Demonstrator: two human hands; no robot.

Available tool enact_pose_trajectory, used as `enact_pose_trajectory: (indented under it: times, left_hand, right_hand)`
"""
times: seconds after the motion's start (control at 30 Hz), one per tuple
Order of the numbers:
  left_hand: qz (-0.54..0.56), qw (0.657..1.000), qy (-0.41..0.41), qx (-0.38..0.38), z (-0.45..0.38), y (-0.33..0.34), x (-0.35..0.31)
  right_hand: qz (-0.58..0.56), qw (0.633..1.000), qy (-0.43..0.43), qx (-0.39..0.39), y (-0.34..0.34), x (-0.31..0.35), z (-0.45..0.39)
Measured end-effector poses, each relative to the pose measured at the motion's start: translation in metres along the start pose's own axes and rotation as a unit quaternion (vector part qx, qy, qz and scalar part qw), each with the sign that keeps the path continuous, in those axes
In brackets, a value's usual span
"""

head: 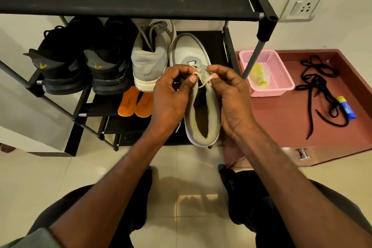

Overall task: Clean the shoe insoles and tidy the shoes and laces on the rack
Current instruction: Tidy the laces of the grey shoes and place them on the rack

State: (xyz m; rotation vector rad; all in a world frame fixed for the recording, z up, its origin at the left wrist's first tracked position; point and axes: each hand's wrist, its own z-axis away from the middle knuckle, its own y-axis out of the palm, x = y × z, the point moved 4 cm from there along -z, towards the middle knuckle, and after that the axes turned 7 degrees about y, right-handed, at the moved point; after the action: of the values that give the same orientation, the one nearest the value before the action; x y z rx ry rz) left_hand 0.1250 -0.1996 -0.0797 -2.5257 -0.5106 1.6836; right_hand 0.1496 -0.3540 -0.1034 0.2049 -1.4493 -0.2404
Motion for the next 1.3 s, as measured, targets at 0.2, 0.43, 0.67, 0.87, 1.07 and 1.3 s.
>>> enact_pose_trajectory:
  times: [0.2,0.43,0.67,0.87,1.07,1.3]
  left_hand:
    - [0.042,0.997,-0.046,-0.045,-0.002,0.003,0.004]
    - [0.098,0.990,-0.071,-0.077,-0.023,0.005,0.001]
    - [0.099,0.992,-0.070,-0.039,-0.028,-0.003,0.002]
    - [-0.034,0.996,-0.019,-0.084,-0.021,-0.005,-0.002]
    - [0.022,1.000,-0.015,-0.009,-0.014,-0.019,-0.005]
    - [-0.103,0.991,0.050,0.068,-0.002,-0.018,-0.005]
  right_hand:
    - [-0.032,0.999,0.001,-0.012,0.009,-0.005,0.003]
    - [-0.005,1.000,0.005,0.006,0.009,0.001,-0.010]
    - [-0.049,0.997,0.041,-0.042,0.012,0.001,-0.014]
    - [-0.142,0.983,0.087,-0.080,0.022,-0.004,-0.016]
    - [-0.177,0.977,0.092,-0.082,0.021,-0.001,-0.016]
    - [-0.165,0.980,0.076,-0.075,0.026,0.001,-0.005]
